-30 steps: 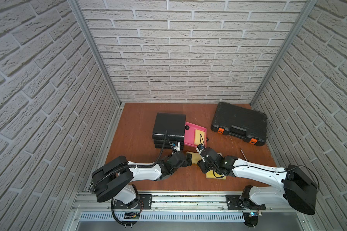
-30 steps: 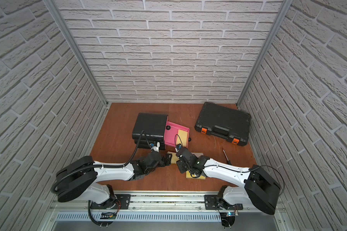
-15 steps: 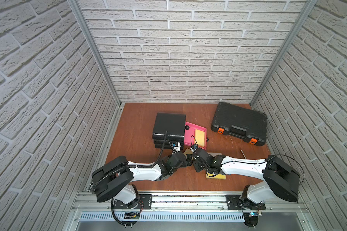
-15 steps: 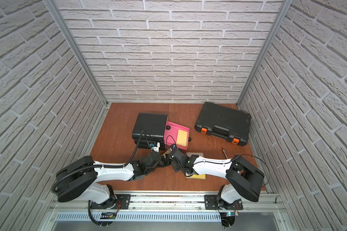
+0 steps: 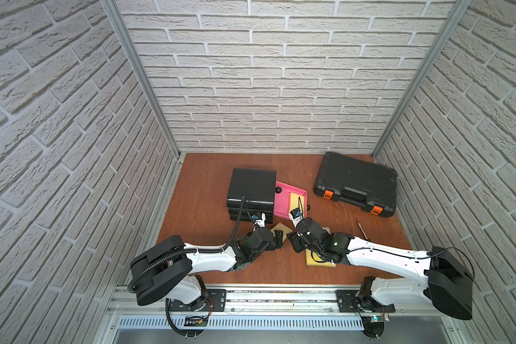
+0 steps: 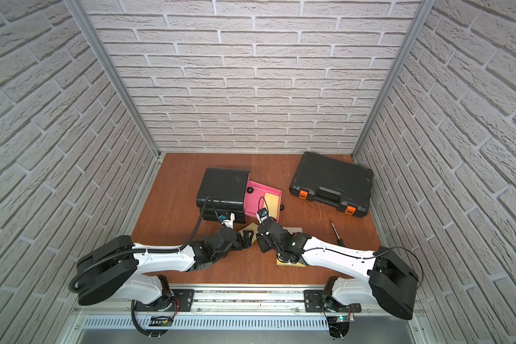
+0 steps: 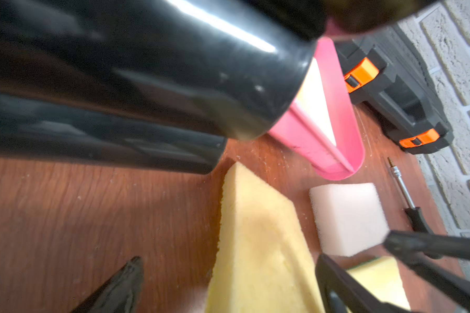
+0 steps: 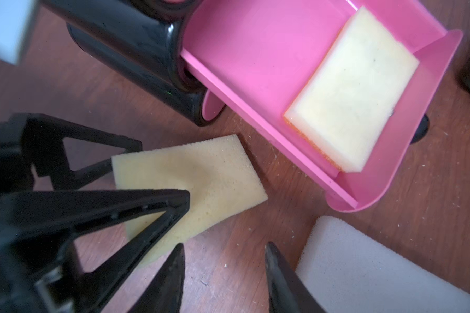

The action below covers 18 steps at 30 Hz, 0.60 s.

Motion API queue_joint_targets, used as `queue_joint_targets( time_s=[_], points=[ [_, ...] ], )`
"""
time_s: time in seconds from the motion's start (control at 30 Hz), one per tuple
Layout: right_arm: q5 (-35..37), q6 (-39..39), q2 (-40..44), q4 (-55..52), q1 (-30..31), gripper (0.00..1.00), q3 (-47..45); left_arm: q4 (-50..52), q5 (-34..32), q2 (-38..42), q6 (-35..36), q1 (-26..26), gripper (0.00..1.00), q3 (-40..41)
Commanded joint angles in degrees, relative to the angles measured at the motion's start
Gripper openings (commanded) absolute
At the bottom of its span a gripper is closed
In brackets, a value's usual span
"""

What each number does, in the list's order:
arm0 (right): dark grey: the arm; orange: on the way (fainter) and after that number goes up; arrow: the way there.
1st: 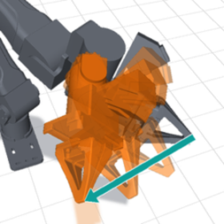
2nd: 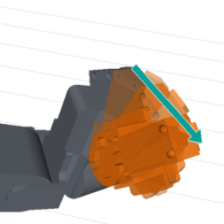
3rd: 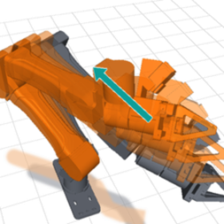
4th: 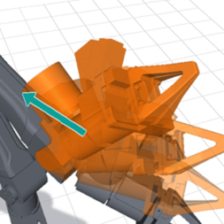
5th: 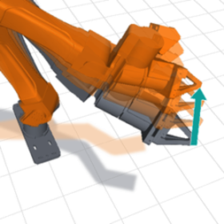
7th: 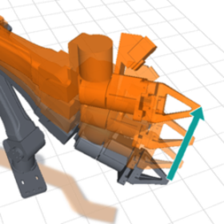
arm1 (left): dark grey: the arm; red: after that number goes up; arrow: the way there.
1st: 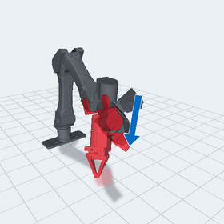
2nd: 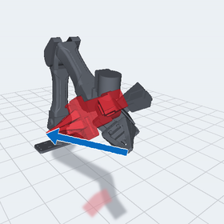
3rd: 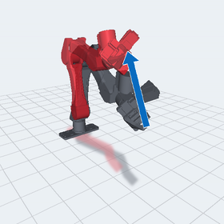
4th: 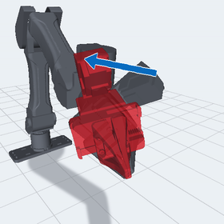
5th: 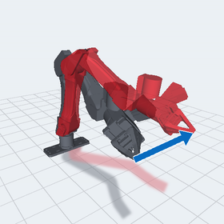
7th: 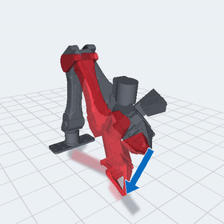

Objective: Take the sponge out of the drawer
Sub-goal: Place the sponge at the center of the board.

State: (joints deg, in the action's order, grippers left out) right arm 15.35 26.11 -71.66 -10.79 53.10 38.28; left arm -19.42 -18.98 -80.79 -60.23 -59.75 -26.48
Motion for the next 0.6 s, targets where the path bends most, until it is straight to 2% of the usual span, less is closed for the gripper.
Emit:
queue_joint_targets(
  time_s=[0.0, 0.23, 0.37, 0.57],
  points=[
    [-0.42, -0.64, -2.07, 2.25, 0.49, 0.49, 0.22, -0.17, -0.69, 1.34, -1.18, 0.11, 0.98, 2.40],
    [-3.87, 1.12, -11.88, 10.28, 0.44, 0.48, 0.59, -0.79, -1.19, 1.94, -2.18, 0.09, 0.98, 3.96],
    [-4.45, 1.42, -14.82, 12.34, 0.51, 0.48, 1.11, -0.64, -1.13, 1.71, -2.46, 0.07, 0.98, 4.21],
    [-0.76, 1.24, -15.59, 10.56, 1.33, 0.48, 2.56, 0.41, -2.67, 4.96, -3.87, -0.03, 0.98, 6.04]
  ],
)
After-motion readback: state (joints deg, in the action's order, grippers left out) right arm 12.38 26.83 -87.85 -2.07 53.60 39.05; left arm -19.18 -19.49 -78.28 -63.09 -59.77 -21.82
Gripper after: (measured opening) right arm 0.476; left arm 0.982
